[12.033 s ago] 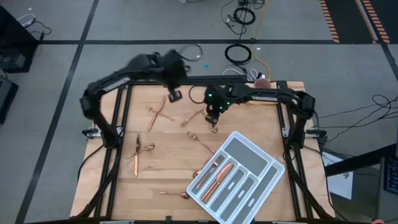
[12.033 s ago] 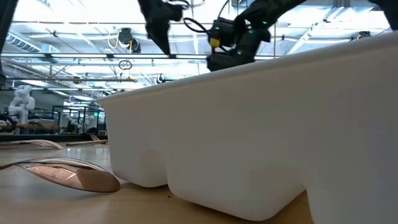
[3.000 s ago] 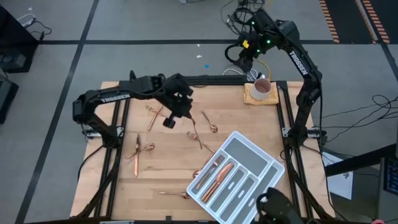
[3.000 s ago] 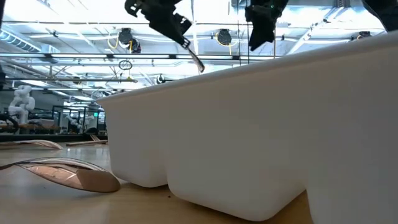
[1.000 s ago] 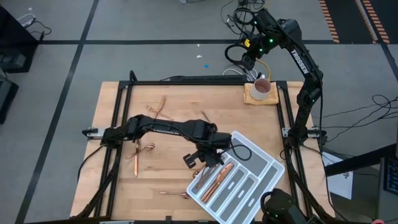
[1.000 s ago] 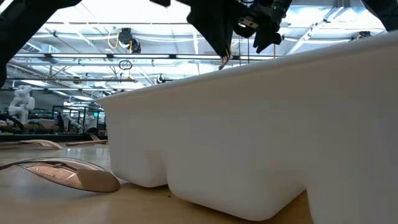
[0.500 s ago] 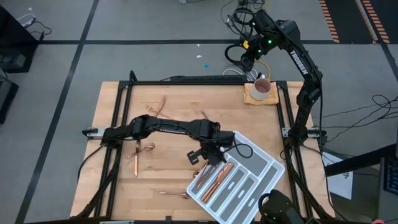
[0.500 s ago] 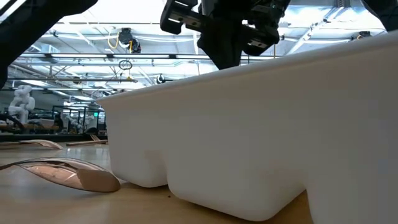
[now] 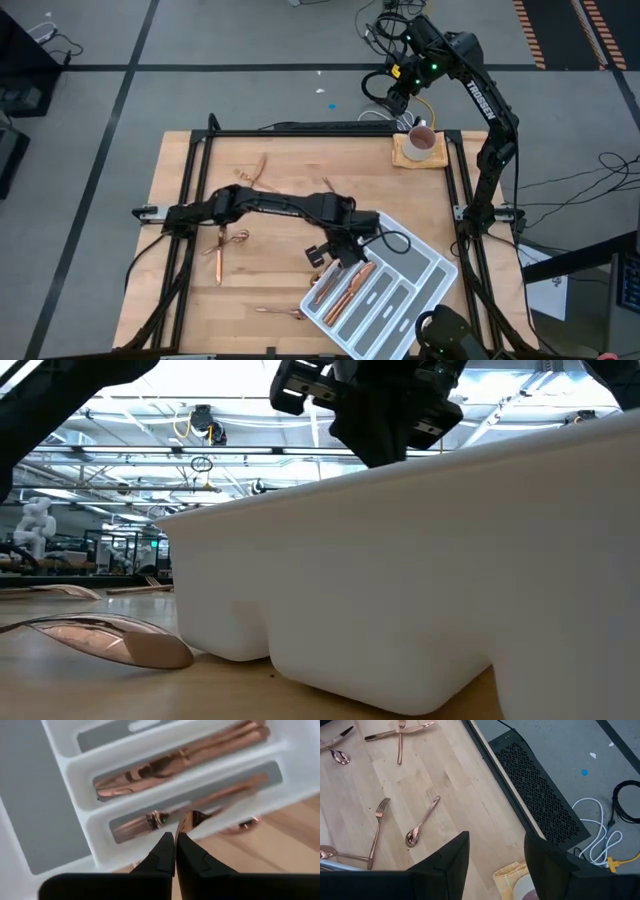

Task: Sort silverware
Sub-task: Put the gold fork into the silverware tray

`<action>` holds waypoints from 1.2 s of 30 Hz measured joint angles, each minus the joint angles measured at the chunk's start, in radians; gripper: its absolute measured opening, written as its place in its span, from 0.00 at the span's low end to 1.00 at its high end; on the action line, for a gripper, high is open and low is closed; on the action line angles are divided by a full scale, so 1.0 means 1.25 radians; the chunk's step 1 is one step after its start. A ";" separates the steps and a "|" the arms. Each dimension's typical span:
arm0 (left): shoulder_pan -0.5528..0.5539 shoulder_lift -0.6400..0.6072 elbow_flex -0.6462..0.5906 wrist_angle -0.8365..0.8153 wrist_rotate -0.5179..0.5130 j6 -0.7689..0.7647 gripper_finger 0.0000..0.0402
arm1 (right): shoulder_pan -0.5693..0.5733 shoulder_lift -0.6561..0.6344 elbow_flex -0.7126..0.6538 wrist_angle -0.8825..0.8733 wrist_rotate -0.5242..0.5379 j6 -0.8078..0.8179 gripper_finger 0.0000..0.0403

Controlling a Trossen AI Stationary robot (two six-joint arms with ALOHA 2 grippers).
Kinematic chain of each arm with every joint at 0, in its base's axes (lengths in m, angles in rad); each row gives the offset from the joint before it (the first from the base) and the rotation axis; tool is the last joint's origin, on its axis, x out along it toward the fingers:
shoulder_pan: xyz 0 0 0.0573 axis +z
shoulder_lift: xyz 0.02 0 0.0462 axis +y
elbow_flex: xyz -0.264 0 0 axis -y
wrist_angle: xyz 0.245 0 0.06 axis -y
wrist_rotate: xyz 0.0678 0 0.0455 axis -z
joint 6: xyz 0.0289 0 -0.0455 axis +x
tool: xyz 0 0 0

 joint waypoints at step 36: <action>0.001 -0.001 0.000 0.021 -0.169 -0.105 0.09 | 0.000 0.000 0.000 -0.006 -0.003 0.001 0.44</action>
